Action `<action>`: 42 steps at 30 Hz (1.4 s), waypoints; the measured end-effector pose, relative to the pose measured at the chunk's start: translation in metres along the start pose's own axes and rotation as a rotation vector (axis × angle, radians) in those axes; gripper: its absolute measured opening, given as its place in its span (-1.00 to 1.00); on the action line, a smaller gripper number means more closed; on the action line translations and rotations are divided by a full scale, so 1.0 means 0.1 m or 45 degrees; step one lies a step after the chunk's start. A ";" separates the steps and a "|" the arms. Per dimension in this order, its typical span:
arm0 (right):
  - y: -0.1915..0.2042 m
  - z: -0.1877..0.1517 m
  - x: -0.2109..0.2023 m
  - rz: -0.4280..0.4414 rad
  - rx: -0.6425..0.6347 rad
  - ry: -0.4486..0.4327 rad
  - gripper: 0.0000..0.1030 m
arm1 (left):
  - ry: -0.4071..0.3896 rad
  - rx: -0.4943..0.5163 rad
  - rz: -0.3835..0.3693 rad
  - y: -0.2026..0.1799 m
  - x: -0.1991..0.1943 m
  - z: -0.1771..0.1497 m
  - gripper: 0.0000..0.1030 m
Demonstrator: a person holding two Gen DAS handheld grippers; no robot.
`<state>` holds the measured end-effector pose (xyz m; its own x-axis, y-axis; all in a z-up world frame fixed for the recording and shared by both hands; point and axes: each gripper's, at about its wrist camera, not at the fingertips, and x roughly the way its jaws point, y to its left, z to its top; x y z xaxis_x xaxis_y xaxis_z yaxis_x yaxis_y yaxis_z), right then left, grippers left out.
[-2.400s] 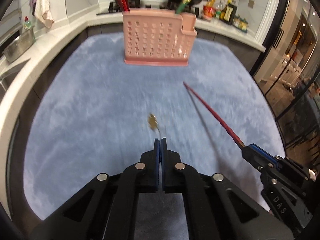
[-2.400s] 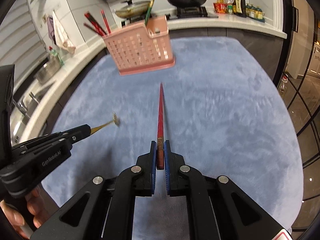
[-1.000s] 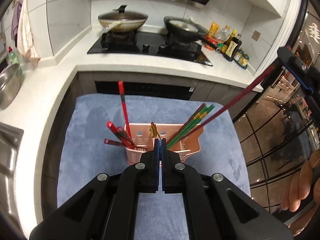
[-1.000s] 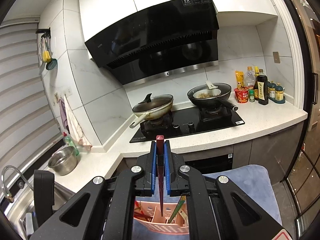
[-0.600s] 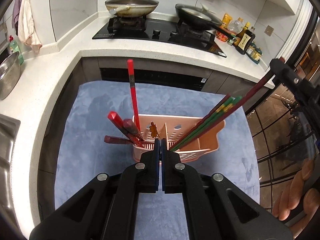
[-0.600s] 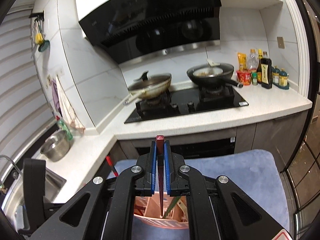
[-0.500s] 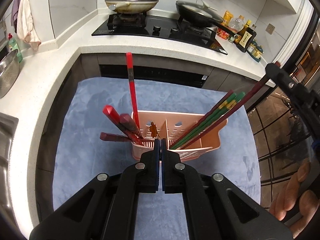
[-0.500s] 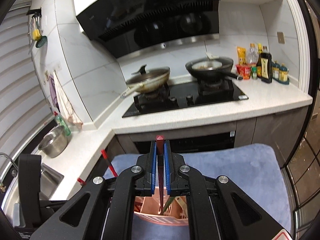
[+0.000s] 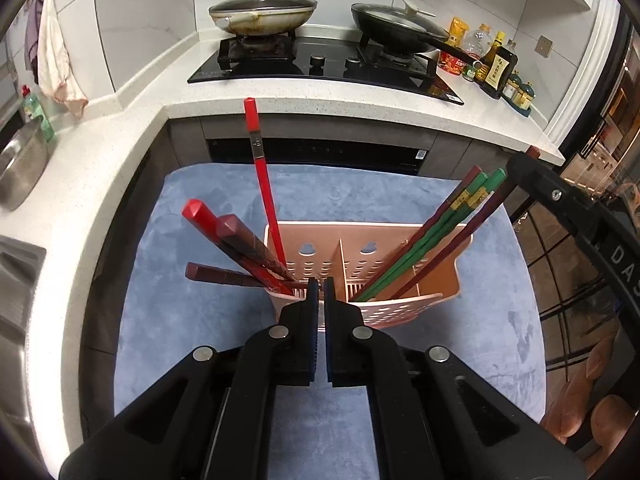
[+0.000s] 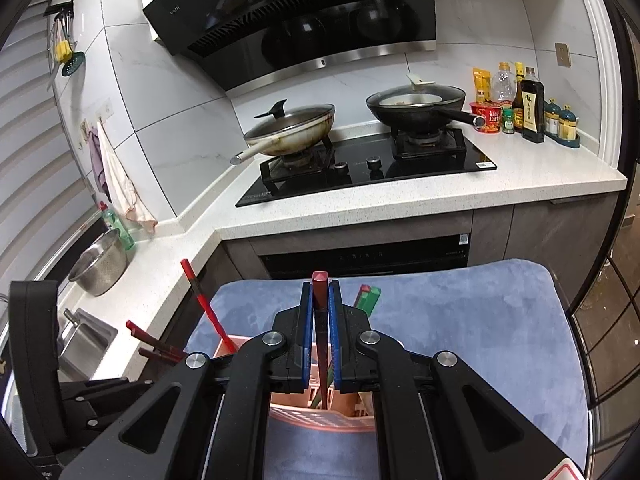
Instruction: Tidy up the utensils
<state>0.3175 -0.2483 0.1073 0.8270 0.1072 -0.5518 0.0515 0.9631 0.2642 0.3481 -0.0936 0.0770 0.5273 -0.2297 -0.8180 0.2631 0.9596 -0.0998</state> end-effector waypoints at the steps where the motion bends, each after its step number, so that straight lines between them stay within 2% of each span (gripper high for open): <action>1: 0.00 -0.01 0.01 0.000 0.000 0.006 -0.85 | -0.006 0.002 0.009 0.00 -0.01 0.00 -0.95; 3: 0.00 -0.03 0.00 -0.004 0.001 0.012 -0.81 | -0.014 0.008 0.022 -0.01 -0.02 -0.01 -0.91; 7: -0.01 -0.06 -0.01 -0.010 0.001 0.018 -0.74 | -0.037 0.009 0.042 -0.01 -0.07 -0.02 -0.55; 10: -0.01 -0.09 -0.04 -0.016 0.001 0.024 -0.74 | -0.066 0.021 0.066 -0.02 -0.12 -0.04 -0.45; 15: -0.03 -0.14 -0.15 -0.015 0.017 0.013 -0.49 | -0.111 0.013 0.098 0.00 -0.21 -0.05 -0.21; 17: -0.03 -0.17 -0.19 -0.014 0.016 0.018 -0.48 | -0.125 0.011 0.104 0.01 -0.25 -0.06 -0.12; 25: -0.07 -0.37 -0.36 -0.011 0.031 0.047 -0.43 | -0.180 0.023 0.136 0.00 -0.40 -0.16 0.03; 31: -0.09 -0.61 -0.48 -0.003 0.040 0.081 -0.39 | -0.209 0.032 0.162 0.00 -0.49 -0.31 0.05; 34: -0.09 -0.70 -0.54 -0.007 0.037 0.091 -0.33 | -0.219 0.036 0.180 0.00 -0.52 -0.40 0.16; 42: 0.00 -0.93 -0.73 -0.055 -0.018 0.111 -0.24 | -0.223 0.033 0.192 -0.02 -0.59 -0.64 0.24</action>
<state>0.2051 -0.2327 0.0738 0.7723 0.0856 -0.6294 0.0780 0.9706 0.2277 0.2643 -0.0718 0.0892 0.6940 -0.1112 -0.7113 0.1905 0.9811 0.0325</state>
